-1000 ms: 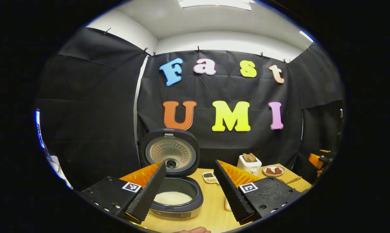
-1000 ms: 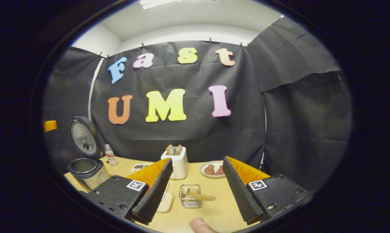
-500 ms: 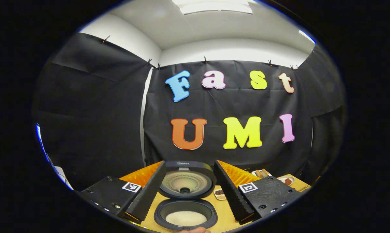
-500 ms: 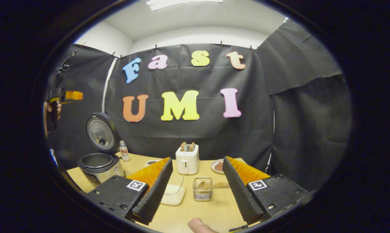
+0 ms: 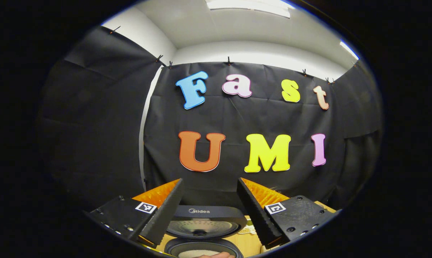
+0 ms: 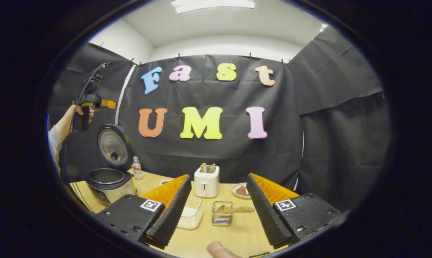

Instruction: Close the left gripper, press the button to open the rice cooker; take a wooden spoon from the chopstick holder with the right hand, scoop a spoonful of rice and pour it into the rice cooker, then put the wooden spoon back into the chopstick holder.

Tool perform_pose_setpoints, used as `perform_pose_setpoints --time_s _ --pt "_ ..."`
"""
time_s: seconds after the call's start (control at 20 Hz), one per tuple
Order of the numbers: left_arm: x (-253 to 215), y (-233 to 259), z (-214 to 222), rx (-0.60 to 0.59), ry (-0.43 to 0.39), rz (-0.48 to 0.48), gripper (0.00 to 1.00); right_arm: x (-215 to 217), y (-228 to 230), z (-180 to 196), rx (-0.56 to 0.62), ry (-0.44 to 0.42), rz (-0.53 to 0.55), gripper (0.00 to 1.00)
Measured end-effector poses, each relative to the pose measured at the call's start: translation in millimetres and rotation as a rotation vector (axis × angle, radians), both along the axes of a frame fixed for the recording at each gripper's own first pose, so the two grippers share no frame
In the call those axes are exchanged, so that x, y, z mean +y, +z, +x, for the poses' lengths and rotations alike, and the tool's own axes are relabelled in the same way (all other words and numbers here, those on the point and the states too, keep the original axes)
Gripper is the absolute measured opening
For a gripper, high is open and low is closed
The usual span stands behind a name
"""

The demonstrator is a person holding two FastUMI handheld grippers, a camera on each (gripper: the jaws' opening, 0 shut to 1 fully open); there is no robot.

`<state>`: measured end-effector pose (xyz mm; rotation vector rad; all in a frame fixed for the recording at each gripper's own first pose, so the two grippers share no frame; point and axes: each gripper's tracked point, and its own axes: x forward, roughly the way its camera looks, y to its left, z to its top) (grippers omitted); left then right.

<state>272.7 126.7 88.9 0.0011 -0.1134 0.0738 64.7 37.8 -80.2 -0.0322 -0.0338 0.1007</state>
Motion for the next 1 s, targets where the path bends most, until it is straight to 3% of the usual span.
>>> perform_pose_setpoints --time_s 0.1,0.2,0.25,0.3,0.45,0.6,0.65,1.0 --pt "9 -12 18 0.023 0.011 0.005 0.94 -2 -3 2 0.007 -0.003 0.002 0.95" --pt "18 -25 34 0.058 0.029 0.007 0.94 -2 -8 4 0.018 -0.001 0.007 0.99" --pt "23 -34 42 0.077 0.043 0.007 0.94 -3 -10 6 0.024 -0.003 0.010 0.95" --pt "24 -39 49 0.091 0.041 0.007 0.94 -4 -11 6 0.026 -0.005 0.012 0.99" --pt "24 -59 62 0.164 0.051 -0.006 0.94 -3 -12 7 0.029 -0.008 0.012 1.00" --pt "19 -76 64 0.218 0.041 0.005 0.94 0 -12 4 0.032 -0.004 0.011 1.00" --pt "21 -71 64 0.206 0.044 -0.001 1.00 2 -12 3 0.032 -0.001 0.010 1.00" --pt "16 -83 29 0.316 0.060 -0.014 0.97 0 -1 -21 0.008 0.001 0.009 0.99"
